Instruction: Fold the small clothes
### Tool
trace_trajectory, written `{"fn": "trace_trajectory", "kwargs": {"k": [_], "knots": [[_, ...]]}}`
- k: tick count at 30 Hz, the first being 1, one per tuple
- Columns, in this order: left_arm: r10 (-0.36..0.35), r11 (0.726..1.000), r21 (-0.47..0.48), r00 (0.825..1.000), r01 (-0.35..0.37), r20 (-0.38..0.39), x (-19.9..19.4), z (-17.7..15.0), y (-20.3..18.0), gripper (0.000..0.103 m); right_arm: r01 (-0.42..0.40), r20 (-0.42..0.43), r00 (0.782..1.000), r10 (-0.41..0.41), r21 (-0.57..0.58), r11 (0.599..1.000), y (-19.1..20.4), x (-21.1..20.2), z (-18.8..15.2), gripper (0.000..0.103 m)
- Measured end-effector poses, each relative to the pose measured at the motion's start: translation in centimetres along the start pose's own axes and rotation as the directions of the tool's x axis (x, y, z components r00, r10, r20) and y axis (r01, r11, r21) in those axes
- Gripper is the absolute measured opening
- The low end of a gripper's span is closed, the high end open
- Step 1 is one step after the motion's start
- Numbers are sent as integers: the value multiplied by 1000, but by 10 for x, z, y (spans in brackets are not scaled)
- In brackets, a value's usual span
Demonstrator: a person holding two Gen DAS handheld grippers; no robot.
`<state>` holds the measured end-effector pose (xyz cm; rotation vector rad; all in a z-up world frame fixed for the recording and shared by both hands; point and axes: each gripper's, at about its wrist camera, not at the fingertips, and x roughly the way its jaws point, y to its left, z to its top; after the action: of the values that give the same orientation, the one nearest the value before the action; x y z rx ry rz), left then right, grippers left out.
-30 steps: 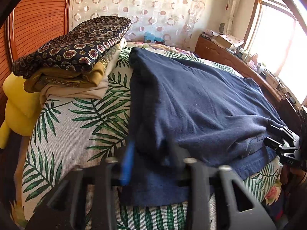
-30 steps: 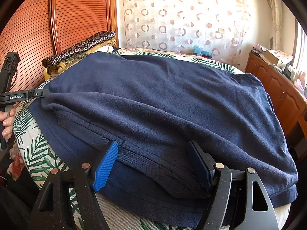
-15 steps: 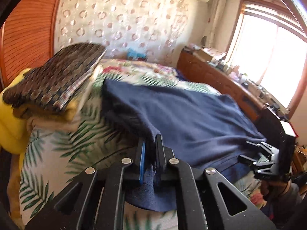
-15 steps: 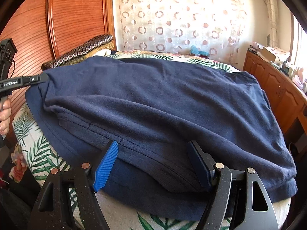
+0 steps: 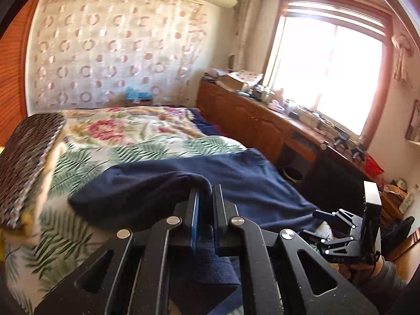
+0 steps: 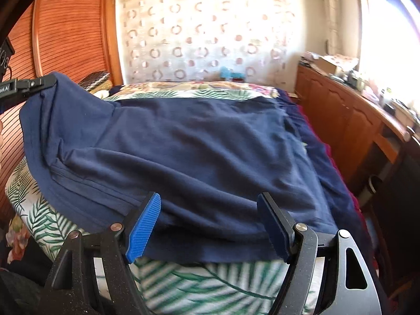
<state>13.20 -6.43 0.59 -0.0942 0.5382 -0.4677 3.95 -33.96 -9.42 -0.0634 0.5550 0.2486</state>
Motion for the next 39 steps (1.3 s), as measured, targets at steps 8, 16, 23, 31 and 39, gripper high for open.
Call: {"fn": "trace_trajectory", "kwargs": {"k": [8, 16, 23, 31, 39], "knots": [[-85, 993, 79, 996, 85, -6, 26, 30, -53, 9, 26, 19, 999, -28, 63, 998, -14, -26, -10, 78], [-161, 972, 164, 986, 165, -36, 51, 49, -108, 9, 38, 21, 999, -40, 108, 993, -14, -40, -18, 78], [-212, 956, 189, 974, 224, -80, 75, 54, -139, 9, 33, 34, 999, -38, 136, 990, -21, -50, -19, 78], [-186, 954, 209, 972, 213, -141, 92, 38, -148, 10, 32, 34, 999, -37, 146, 989, -29, -45, -19, 78], [-167, 952, 242, 981, 187, -100, 63, 33, -130, 49, 40, 34, 998, -46, 147, 988, -30, -45, -16, 78]]}}
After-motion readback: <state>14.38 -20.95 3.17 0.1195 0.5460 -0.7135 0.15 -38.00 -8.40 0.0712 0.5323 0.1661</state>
